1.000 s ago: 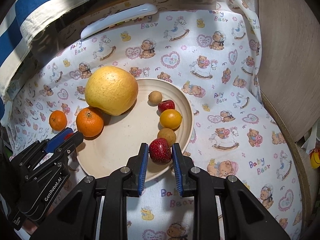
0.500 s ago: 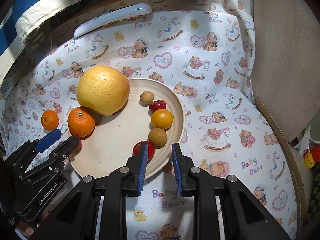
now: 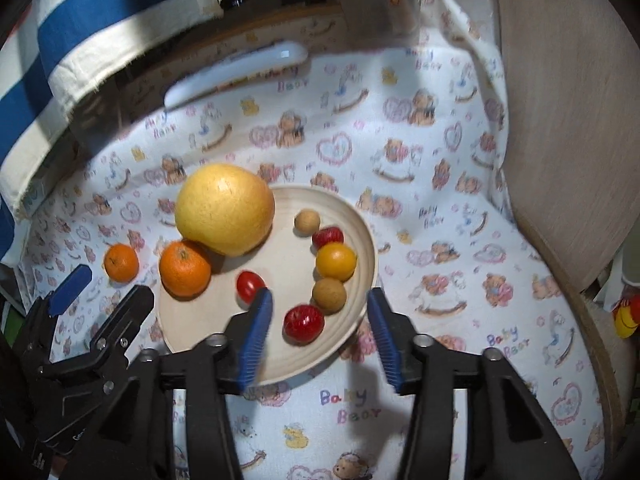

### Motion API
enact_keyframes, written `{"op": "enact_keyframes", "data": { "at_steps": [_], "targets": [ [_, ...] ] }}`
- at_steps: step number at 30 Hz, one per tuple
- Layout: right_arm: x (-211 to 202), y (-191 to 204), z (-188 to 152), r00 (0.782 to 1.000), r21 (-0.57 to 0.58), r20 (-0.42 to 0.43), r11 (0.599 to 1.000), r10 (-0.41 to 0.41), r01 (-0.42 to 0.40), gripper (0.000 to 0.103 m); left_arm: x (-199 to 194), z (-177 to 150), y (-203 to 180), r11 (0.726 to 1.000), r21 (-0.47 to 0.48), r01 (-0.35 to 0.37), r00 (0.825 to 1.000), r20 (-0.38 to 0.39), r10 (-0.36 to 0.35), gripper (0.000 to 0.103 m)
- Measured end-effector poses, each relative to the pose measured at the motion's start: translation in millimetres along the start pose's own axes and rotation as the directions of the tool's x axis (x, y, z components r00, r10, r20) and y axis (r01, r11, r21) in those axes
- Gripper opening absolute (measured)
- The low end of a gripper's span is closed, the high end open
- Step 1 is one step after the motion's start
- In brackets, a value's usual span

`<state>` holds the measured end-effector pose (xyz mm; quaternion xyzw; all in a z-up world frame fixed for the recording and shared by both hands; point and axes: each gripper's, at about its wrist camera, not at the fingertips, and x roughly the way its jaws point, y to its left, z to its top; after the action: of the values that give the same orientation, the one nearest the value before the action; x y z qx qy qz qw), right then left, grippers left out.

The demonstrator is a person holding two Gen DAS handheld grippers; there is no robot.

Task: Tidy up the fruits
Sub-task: 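Lower both plums onto the plate and open both grippers, then withdraw both open grippers from the plate toward the loose mandarin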

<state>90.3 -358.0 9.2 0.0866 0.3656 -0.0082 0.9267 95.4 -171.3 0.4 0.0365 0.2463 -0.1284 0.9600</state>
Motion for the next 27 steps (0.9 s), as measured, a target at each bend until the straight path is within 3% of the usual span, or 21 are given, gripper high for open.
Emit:
{"op": "enact_keyframes", "data": {
  "at_steps": [5, 11, 14, 17, 27],
  "targets": [
    [-14.4, -1.6, 2.6, 0.997, 0.014, 0.078, 1.0, 0.017, -0.019, 0.071, -2.8, 0.3, 3.3, 1.0, -0.014, 0.0, 1.0, 0.022, 0.0, 0.101],
    [-24.6, -4.5, 4.7, 0.992, 0.036, 0.12, 0.999, 0.028, -0.033, 0.077, -13.8, 8.4, 13.9, 0.998, -0.059, 0.003, 0.999, 0.047, 0.0, 0.101],
    [-28.7, -2.7, 4.7, 0.991, 0.028, 0.135, 0.999, 0.016, -0.02, 0.082, -32.7, 22.7, 21.8, 0.999, -0.047, -0.014, 0.994, 0.111, 0.019, 0.101],
    [-30.2, -0.1, 4.9, 0.991, 0.014, 0.133, 1.0, 0.019, -0.021, 0.083, -57.5, 35.2, 36.1, 0.997, -0.057, -0.058, 0.979, 0.193, 0.068, 0.101],
    [-48.0, 18.9, -2.0, 0.974, -0.059, 0.222, 0.998, 0.039, -0.026, 0.085, -111.7, 32.6, 65.1, 0.995, -0.04, -0.095, 0.956, 0.274, 0.102, 0.102]
  ]
}}
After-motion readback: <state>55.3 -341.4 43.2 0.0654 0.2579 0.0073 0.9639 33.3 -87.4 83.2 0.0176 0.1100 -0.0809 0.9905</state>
